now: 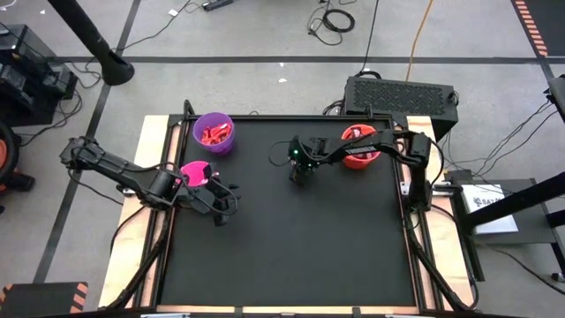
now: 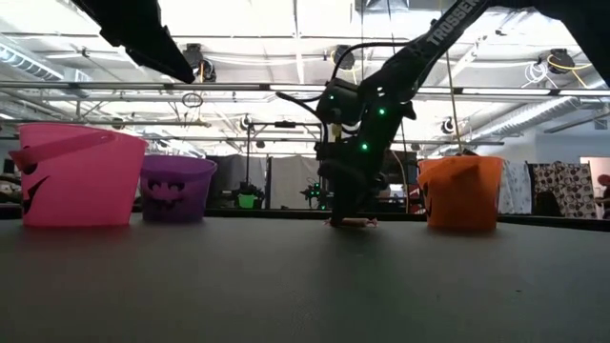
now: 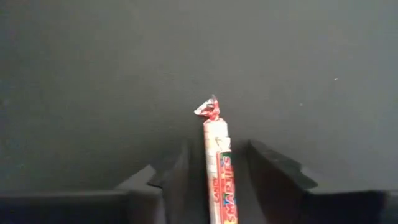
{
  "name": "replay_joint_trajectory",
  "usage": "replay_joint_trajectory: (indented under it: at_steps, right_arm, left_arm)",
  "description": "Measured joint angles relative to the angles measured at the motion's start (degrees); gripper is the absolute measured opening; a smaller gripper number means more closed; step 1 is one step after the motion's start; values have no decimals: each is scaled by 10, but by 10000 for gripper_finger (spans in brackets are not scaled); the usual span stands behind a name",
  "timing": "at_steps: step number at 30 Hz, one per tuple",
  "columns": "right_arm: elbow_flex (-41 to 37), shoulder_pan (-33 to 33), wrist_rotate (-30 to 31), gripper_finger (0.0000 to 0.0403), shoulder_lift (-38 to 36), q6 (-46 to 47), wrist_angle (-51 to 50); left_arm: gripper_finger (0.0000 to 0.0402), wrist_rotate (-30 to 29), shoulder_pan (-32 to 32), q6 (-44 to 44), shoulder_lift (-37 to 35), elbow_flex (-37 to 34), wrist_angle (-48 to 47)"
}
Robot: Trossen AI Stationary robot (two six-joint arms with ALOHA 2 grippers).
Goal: Sort candy by brand, put in halloween buckets
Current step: Put the red candy into the pink bucket
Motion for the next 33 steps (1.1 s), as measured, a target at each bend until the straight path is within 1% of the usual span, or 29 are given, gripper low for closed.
replay_joint_trajectory:
  at_steps: [2, 5, 8, 10, 14, 16, 18, 20, 24, 26, 28, 30, 33]
  right_arm:
    - [0, -2, -13, 139, -2, 0, -2]
    - [-1, -2, -14, 84, -7, -8, -10]
    - [4, -2, -12, 28, -7, -11, -10]
    - [9, 6, -9, 12, -6, -4, 3]
    - [26, 44, -13, 28, -5, -2, 55]
    - [41, 69, -16, 32, -5, -2, 77]
    - [54, 95, -16, 30, -5, -2, 121]
    - [60, 122, -10, 25, -5, -2, 206]
    - [61, 175, 1, 20, 4, -9, 414]
    - [63, 191, 1, 20, 22, -17, 519]
    - [76, 198, 3, 19, 48, -21, 582]
    - [115, 200, 2, 19, 83, -20, 612]
    - [212, 198, 3, 19, 156, -11, 615]
  left_arm:
    - [160, -1, -6, 0, 0, 0, 0]
    - [160, -4, -17, 2, 0, 0, 1]
    - [160, -20, -29, 1, -1, 0, 1]
    - [160, -26, -35, 1, -1, 0, 1]
    - [160, -47, -43, 1, -16, 0, -4]
    - [160, -60, -43, 1, -37, 0, -10]
    - [160, -77, -41, 0, -63, 0, -18]
    - [160, -95, -37, -1, -90, 0, -19]
    - [160, -127, -28, -1, -140, 0, -17]
    - [160, -159, -23, -1, -161, 0, -16]
    - [160, -186, -16, 0, -180, 0, -15]
    - [160, -198, -6, 1, -198, 0, -9]
    - [160, -198, 8, 23, -216, 0, 1]
